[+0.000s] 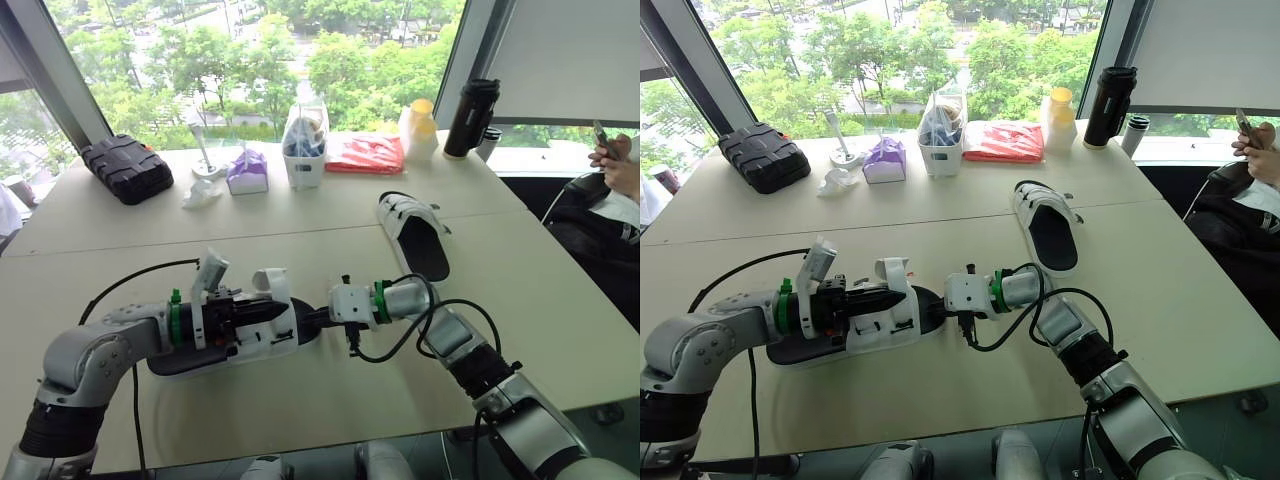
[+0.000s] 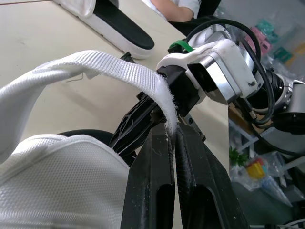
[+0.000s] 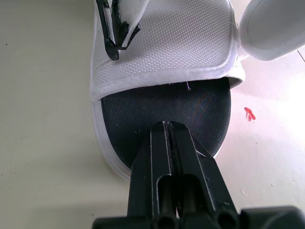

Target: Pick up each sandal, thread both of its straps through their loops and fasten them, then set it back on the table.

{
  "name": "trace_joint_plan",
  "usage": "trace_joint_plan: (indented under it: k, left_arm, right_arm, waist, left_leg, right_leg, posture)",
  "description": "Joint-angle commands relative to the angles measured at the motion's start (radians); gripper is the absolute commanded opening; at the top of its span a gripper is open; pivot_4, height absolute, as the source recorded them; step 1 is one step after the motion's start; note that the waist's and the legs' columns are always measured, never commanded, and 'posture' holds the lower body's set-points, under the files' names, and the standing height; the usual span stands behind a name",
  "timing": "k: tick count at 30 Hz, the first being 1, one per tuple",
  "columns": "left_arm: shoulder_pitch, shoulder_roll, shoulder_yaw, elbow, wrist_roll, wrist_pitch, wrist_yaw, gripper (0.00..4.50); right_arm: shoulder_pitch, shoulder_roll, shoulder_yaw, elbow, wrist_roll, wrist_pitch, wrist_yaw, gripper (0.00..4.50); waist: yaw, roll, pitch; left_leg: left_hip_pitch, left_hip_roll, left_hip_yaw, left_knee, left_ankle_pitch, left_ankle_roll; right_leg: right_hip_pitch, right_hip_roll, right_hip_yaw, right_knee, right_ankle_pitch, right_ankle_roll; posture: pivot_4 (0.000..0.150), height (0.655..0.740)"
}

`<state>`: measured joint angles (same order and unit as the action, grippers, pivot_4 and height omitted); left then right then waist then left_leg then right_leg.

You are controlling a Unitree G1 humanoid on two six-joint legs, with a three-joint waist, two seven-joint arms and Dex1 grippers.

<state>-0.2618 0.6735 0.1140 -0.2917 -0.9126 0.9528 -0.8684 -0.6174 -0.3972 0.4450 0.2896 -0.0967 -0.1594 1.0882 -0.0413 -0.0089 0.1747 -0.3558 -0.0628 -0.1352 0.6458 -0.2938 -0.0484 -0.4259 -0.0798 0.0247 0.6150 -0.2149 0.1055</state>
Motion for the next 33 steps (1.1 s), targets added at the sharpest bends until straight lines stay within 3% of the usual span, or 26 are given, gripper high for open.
trace_joint_plan:
  k: [1,7,15,25,28,33]
  left_arm:
    - [0.001,0.006,0.034,0.003,-0.011,-0.014,-0.011,0.19]
    - [0.016,0.003,0.062,0.032,-0.052,0.016,-0.01,0.19]
    - [0.048,0.002,0.013,0.036,0.072,-0.094,-0.022,0.19]
    - [0.055,0.028,0.078,0.0,0.025,-0.082,-0.049,0.19]
    - [0.063,0.047,0.106,-0.019,0.006,-0.078,-0.054,1.08]
    - [0.068,0.062,0.114,-0.035,-0.008,-0.06,-0.048,3.53]
  right_arm:
    - [0.003,-0.001,0.01,0.0,-0.016,0.008,0.002,0.0]
    - [0.007,-0.004,0.009,-0.006,-0.015,0.01,0.003,0.0]
    - [0.005,0.0,0.014,-0.005,-0.017,0.01,0.004,0.0]
    - [0.013,-0.004,0.016,-0.014,-0.016,0.01,0.008,0.0]
    - [0.01,0.0,0.016,-0.013,-0.015,0.011,0.006,0.0]
    - [0.011,0.002,0.017,-0.012,-0.016,0.009,0.005,0.0]
  waist:
    - [0.0,0.0,0.0]
    - [0.0,0.0,0.0]
    - [0.0,0.0,0.0]
    - [0.0,0.0,0.0]
    - [0.0,0.0,0.0]
    - [0.0,0.0,0.0]
  left_leg:
    - [0.0,0.0,0.0,0.0,0.0,0.0]
    - [0.0,0.0,0.0,0.0,0.0,0.0]
    - [0.0,0.0,0.0,0.0,0.0,0.0]
    - [0.0,0.0,0.0,0.0,0.0,0.0]
    - [0.0,0.0,0.0,0.0,0.0,0.0]
    - [0.0,0.0,0.0,0.0,0.0,0.0]
  right_leg:
    - [0.0,0.0,0.0,0.0,0.0,0.0]
    - [0.0,0.0,0.0,0.0,0.0,0.0]
    - [0.0,0.0,0.0,0.0,0.0,0.0]
    - [0.0,0.0,0.0,0.0,0.0,0.0]
    - [0.0,0.0,0.0,0.0,0.0,0.0]
    - [0.0,0.0,0.0,0.0,0.0,0.0]
  posture:
    - [0.15,0.74]
    - [0.15,0.74]
    - [0.15,0.74]
    - [0.15,0.74]
    - [0.15,0.74]
    - [0.15,0.74]
